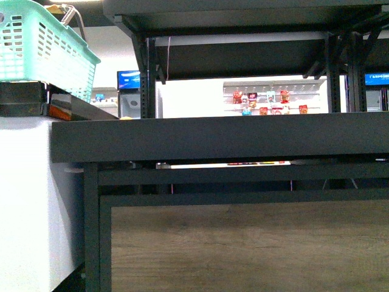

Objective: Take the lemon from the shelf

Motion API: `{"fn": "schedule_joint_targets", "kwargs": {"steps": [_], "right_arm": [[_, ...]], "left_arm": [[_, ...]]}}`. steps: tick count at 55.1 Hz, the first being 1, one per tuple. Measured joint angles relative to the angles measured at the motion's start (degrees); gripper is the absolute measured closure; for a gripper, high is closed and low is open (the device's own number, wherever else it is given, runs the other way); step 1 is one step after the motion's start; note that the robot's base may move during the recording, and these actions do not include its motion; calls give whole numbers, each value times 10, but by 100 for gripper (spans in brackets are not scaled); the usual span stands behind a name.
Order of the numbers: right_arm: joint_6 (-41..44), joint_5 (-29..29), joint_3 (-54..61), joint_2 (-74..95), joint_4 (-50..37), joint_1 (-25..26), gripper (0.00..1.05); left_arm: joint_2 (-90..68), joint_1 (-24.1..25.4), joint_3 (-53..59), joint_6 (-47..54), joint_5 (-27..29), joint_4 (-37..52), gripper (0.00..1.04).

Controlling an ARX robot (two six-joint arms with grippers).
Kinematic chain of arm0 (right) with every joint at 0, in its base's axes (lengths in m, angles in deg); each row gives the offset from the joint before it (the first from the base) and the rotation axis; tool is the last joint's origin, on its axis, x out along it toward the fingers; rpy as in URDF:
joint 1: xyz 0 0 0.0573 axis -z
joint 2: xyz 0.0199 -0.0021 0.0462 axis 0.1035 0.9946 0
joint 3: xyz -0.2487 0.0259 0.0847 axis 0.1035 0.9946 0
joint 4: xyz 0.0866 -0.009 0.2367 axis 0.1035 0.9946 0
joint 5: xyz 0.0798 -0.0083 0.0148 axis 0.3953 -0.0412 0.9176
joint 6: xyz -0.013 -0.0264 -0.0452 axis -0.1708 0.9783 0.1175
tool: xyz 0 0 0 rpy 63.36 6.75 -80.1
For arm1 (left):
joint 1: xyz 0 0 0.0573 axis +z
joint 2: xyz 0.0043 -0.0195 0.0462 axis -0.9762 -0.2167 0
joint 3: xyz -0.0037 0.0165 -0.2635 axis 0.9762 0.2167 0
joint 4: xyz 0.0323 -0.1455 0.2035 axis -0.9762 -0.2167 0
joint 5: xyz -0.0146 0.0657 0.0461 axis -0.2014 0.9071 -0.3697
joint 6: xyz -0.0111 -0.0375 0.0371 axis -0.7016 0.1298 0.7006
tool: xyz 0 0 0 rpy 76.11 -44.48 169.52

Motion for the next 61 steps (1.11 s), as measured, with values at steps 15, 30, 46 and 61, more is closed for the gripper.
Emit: {"fn": "schedule_joint_targets", "kwargs": {"steps": [15, 30, 46, 61], "right_arm": [[0, 0, 0, 0, 0, 0, 8], [0, 0, 0, 0, 0, 0, 8], [0, 0, 0, 0, 0, 0, 8], [0, 0, 0, 0, 0, 0, 8]], "left_arm": [[0, 0, 0, 0, 1, 0, 8], [0, 0, 0, 0, 0, 0, 8], [0, 0, 0, 0, 1, 0, 8], [0, 0, 0, 0, 0, 0, 8]]}}
